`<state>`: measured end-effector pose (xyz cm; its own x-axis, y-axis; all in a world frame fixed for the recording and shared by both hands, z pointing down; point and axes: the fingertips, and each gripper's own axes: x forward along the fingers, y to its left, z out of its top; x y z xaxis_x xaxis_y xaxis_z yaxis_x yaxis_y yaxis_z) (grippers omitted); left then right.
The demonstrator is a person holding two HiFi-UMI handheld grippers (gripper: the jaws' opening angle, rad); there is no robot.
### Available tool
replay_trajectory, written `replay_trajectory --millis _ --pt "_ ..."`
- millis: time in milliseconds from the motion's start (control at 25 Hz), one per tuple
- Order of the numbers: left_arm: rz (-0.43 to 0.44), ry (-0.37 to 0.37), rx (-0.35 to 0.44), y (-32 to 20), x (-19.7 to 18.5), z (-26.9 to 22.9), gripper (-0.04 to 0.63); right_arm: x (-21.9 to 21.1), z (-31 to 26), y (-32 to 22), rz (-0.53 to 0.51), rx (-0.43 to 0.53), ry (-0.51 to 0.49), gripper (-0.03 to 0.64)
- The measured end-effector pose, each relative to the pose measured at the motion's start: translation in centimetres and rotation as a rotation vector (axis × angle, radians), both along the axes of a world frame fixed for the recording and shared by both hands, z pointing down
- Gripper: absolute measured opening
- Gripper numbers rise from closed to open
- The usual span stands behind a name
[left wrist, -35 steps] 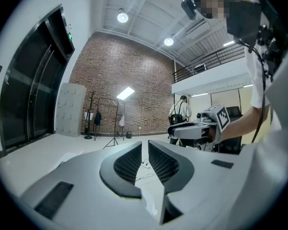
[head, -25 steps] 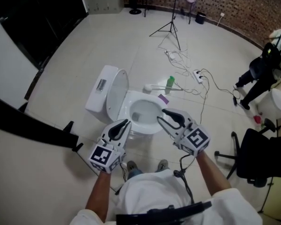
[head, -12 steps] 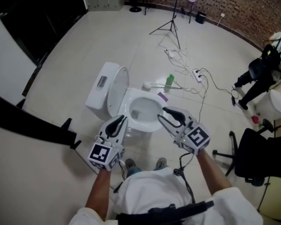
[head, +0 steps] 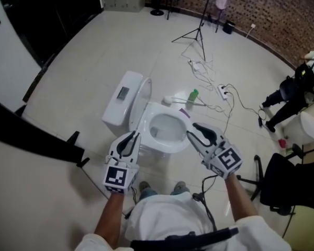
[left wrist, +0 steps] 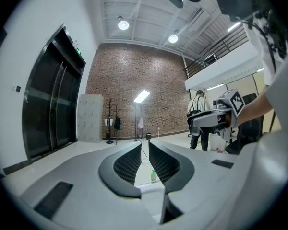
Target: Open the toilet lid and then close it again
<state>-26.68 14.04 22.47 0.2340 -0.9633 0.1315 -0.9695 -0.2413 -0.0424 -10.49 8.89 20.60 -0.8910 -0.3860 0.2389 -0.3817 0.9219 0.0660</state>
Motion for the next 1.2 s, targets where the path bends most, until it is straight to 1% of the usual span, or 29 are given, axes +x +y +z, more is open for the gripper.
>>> replay_trajectory --millis 80,200,320,440,520,680,760,840,960,1080,1200 --pt "-0.011 -0.002 -0.006 -0.2 -1.5 0.4 0.043 -0.4 0.4 -0.8 0.014 0.000 0.009 0.130" --pt "-0.067 0.026 -0.034 -0.3 -3.4 1.2 0.043 -1.1 1.0 -2.1 0.021 -0.014 0.006 0.130" --pt "-0.124 0.029 -0.061 -0.2 -4.6 2.3 0.043 -2.1 1.7 -2.9 -0.008 -0.027 -0.001 0.130" --pt "-0.182 0.026 -0.076 0.2 -4.3 3.1 0.043 -2.5 2.8 -3.8 -0.060 -0.021 -0.010 0.130" --pt "-0.216 0.029 -0.095 0.8 -2.7 3.7 0.043 -1.6 4.1 -4.1 -0.104 -0.039 -0.020 0.130" --pt "-0.320 0.103 -0.123 2.0 1.4 6.2 0.043 2.5 6.4 -5.2 -0.208 -0.066 -0.051 0.130" --pt "-0.371 0.139 -0.130 2.6 3.8 8.2 0.043 5.0 7.2 -5.2 -0.279 -0.046 -0.065 0.130" --pt "-0.398 0.169 -0.119 2.9 6.2 9.8 0.043 7.4 7.9 -5.0 -0.353 -0.008 -0.029 0.130" --pt "-0.361 0.191 -0.088 3.0 9.4 10.8 0.043 10.0 9.0 -4.6 -0.389 0.013 0.017 0.130" --pt "-0.330 0.214 -0.071 4.2 11.2 11.4 0.043 11.4 10.2 -3.1 -0.358 -0.012 0.011 0.130" --pt "-0.294 0.214 -0.085 5.9 11.4 12.8 0.043 11.9 12.0 -0.7 -0.313 -0.070 0.016 0.130"
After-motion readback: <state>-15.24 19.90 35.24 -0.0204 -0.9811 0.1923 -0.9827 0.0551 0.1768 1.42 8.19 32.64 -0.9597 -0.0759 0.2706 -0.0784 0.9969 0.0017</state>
